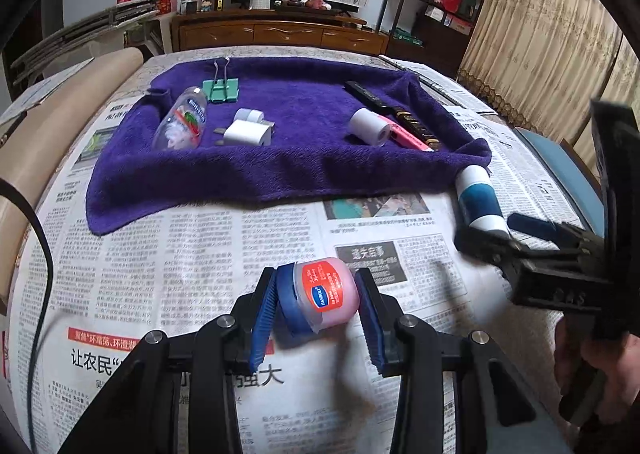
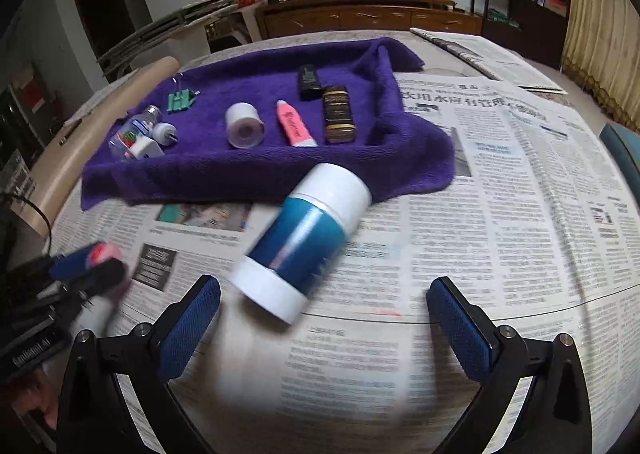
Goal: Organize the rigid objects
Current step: 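Grasp the blue Vaseline jar with the left tool while the right tool grasps the deodorant stick, then carry the Vaseline jar and deodorant stick onto the purple towel and open both tools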
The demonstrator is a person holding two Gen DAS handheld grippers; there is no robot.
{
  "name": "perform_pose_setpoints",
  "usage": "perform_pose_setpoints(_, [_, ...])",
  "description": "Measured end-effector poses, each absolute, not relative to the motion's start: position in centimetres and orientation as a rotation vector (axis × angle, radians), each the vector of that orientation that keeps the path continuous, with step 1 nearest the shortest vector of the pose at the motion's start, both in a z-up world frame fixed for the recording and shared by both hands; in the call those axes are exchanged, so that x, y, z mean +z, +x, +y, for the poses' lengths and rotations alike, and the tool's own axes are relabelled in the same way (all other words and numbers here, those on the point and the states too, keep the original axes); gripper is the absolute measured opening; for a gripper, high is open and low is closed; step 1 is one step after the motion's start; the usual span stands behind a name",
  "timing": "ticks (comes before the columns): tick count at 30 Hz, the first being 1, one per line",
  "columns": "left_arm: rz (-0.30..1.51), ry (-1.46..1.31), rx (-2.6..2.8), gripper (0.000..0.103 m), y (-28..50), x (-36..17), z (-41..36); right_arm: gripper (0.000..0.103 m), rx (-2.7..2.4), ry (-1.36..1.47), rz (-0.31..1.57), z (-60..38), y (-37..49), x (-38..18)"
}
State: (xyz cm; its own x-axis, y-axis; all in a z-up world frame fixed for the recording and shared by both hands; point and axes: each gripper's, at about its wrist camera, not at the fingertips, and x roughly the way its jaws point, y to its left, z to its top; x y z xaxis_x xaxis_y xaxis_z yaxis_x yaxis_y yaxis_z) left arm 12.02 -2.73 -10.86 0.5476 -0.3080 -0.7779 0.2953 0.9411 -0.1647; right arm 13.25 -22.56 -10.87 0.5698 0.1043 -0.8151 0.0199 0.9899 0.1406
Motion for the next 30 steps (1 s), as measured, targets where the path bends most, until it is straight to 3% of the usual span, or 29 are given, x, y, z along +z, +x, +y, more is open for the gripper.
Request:
perform_pose_setpoints(7, [0.932, -0.025, -0.372, 0.038, 12.0, -11.1, -2.3, 0.099, -0.103, 0.131, 0.981, -21.5, 15.5, -11.4])
perform_pose_setpoints(17, [0.929, -0.043, -0.385, 0.038, 12.1, -11.1, -1.8, 0.08, -0.151, 0.076, 0.948, -23.2, 14.2, -11.2])
perform_pose_setpoints(19, [0.927, -0.049, -0.379, 0.038, 12.1, -11.1, -1.6, 0.069, -0.128, 0.077, 0.933, -23.5, 14.1, -11.1])
perform_pose_setpoints(21, [0.93, -0.053, -0.375, 0.038, 12.2, -11.1, -1.4, 0.04, -0.112, 0.064, 0.923, -23.6, 14.3, -10.8])
perform_pose_setpoints(23, [0.928, -0.055, -0.373, 0.038, 12.2, -10.9, -1.2, 0.036, -0.095, 0.063, 0.927, -23.7, 14.6, -10.7])
perform_pose_setpoints(30, [0.902, -0.06, -0.379, 0.038, 12.3, -9.7, -0.6, 0.036, -0.041, 0.126, 0.929, -25.0, 13.2, -10.4])
